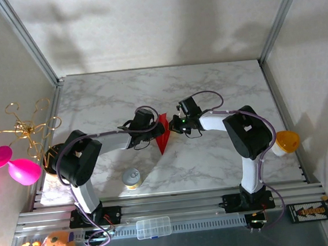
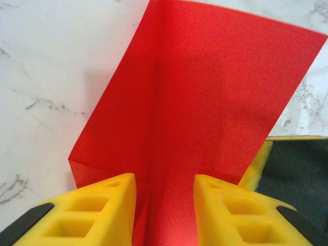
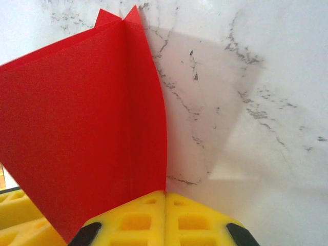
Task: Fold a paper plane with a square sheet of paper (pick it up from the middle)
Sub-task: Move the paper plane to the top-center of the table.
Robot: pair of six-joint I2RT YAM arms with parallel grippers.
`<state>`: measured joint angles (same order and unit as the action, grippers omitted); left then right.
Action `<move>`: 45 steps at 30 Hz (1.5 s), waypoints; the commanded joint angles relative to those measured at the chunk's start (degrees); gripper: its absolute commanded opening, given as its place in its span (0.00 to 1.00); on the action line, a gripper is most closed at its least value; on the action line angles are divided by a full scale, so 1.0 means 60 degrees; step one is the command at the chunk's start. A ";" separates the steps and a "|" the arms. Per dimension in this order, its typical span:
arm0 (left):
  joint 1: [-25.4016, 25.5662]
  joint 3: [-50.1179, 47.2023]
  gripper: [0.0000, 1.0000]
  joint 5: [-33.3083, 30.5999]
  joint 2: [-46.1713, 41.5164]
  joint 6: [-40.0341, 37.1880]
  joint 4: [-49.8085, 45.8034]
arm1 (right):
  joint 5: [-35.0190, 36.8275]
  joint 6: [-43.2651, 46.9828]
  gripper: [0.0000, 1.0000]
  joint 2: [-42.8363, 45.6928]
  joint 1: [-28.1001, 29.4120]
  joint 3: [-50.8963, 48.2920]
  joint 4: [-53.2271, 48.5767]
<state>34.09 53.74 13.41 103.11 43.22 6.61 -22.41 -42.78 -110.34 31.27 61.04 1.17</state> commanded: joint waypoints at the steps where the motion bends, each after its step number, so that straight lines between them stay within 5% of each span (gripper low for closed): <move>1: 0.0153 -0.0259 0.35 -0.0052 -0.0515 -0.0129 -0.0465 | -0.0119 0.0143 0.05 -0.0009 -0.0040 0.0243 -0.0122; 35: 0.0779 -0.0315 0.36 0.0047 -0.0546 -0.0109 -0.0619 | -0.0293 0.0070 0.04 -0.0008 -0.0038 0.0343 -0.0092; 45: 0.0790 0.0063 0.45 -0.0287 -0.0186 -0.0603 -0.0989 | -0.0513 0.0026 0.04 0.0277 -0.0026 0.0263 -0.0133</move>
<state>38.33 52.42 13.65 100.75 41.34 2.72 -24.27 -42.83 -110.34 31.27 61.71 1.02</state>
